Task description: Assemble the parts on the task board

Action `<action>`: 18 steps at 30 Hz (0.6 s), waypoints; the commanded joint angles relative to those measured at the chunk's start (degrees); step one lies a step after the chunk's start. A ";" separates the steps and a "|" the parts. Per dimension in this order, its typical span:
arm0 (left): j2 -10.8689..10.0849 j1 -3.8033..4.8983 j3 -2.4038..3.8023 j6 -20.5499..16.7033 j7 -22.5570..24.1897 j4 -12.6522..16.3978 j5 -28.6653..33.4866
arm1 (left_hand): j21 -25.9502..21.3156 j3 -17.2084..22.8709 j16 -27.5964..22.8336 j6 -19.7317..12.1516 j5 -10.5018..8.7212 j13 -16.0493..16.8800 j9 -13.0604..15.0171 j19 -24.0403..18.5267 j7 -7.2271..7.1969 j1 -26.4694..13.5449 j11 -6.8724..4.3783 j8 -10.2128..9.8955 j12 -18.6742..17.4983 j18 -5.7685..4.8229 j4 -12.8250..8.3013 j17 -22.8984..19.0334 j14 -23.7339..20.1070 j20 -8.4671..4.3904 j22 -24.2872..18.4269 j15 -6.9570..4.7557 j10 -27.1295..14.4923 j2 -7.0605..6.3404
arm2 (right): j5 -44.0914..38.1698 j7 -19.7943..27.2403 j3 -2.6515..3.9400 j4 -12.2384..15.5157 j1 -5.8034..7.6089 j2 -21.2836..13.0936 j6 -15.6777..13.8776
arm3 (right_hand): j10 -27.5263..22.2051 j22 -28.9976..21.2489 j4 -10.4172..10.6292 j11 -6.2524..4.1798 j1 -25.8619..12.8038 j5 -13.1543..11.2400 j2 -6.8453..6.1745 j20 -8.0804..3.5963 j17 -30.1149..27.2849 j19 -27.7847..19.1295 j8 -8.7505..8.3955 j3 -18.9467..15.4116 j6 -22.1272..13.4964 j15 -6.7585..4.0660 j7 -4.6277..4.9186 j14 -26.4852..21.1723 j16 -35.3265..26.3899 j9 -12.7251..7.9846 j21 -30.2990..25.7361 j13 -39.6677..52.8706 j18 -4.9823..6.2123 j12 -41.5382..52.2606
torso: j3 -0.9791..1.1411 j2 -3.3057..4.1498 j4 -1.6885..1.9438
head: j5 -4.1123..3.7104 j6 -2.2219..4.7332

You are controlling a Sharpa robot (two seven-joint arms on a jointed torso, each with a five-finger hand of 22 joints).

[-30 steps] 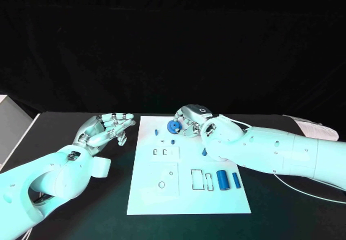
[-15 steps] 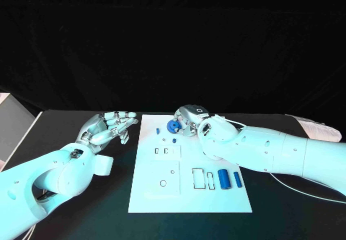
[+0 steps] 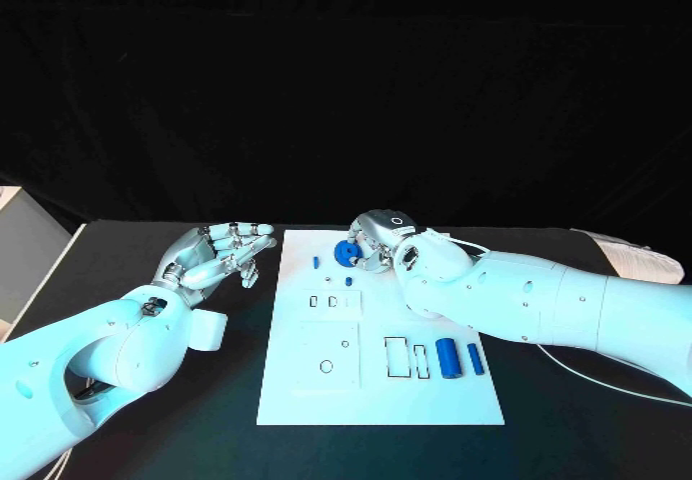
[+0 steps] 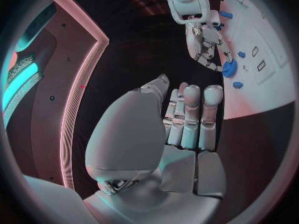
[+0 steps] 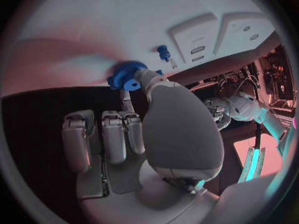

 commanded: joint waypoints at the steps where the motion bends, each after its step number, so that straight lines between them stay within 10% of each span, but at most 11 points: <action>1: 0.02 0.02 0.04 0.97 0.18 0.15 0.06 | 0.20 0.21 0.34 -0.42 0.10 0.05 0.05 -0.18 -0.08 -0.66 -0.02 0.07 0.32 -0.75 0.01 -0.05 0.35 0.19 0.04 -0.06 -0.34 0.00 | -0.84 -0.40 -0.11 -0.46 -0.13 0.13 1.80 | 5.86 15.10 0.11 0.02 -0.84 -0.44 -0.07 -0.21 12.51 6.00 -0.54 0.33 1.58 -0.25 -0.91 5.51 0.07 0.18 0.26 15.08 -0.40 0.12 | 0.02 0.00 -0.07 | 0.07 -0.02; 7: 0.00 0.02 0.04 1.01 0.11 0.16 0.06 | 0.20 0.21 0.34 -0.42 0.10 0.05 0.05 -0.18 -0.08 -0.66 -0.02 0.07 0.32 -0.75 0.01 -0.05 0.35 0.19 0.04 -0.06 -0.34 0.00 | 0.27 0.47 -0.13 -0.55 -0.13 0.26 1.94 | 5.86 15.10 1.22 0.95 -3.87 -5.26 -1.27 0.61 12.47 6.00 -2.91 -3.51 -1.42 0.63 0.04 5.50 0.05 -0.72 0.26 15.08 -0.40 0.12 | 0.04 0.01 -0.04 | 0.06 -0.03; 11: -0.04 0.02 0.04 0.98 0.07 0.14 0.06 | 0.20 0.21 0.34 -0.42 0.10 0.05 0.05 -0.18 -0.08 -0.66 -0.02 0.07 0.32 -0.75 0.01 -0.05 0.35 0.19 0.04 -0.06 -0.34 0.00 | 1.90 1.33 -0.14 -0.15 -0.13 0.00 2.66 | 5.86 15.10 2.61 1.36 -7.80 -8.81 0.94 1.10 12.52 6.00 -4.65 -12.45 -2.48 1.06 0.43 5.50 0.07 -1.17 0.26 15.08 -0.40 0.12 | 0.02 -0.03 0.01 | 0.04 -0.05; 18: 0.19 0.01 0.04 0.71 -0.07 -0.13 0.05 | 0.29 0.25 0.32 -0.51 0.10 0.08 0.08 -0.28 0.01 -0.89 0.04 0.03 0.35 -0.75 0.05 -0.20 0.28 0.22 0.09 -0.03 -0.48 -0.04 | 4.27 2.18 -0.17 0.41 -0.13 -0.40 4.40 | 5.86 15.10 2.91 1.43 -13.66 -16.28 2.83 1.22 12.73 6.00 -5.24 -16.91 -1.82 1.17 0.49 5.55 0.13 -1.19 0.26 15.08 -0.40 0.12 | 0.04 0.00 -0.14 | 0.09 -0.07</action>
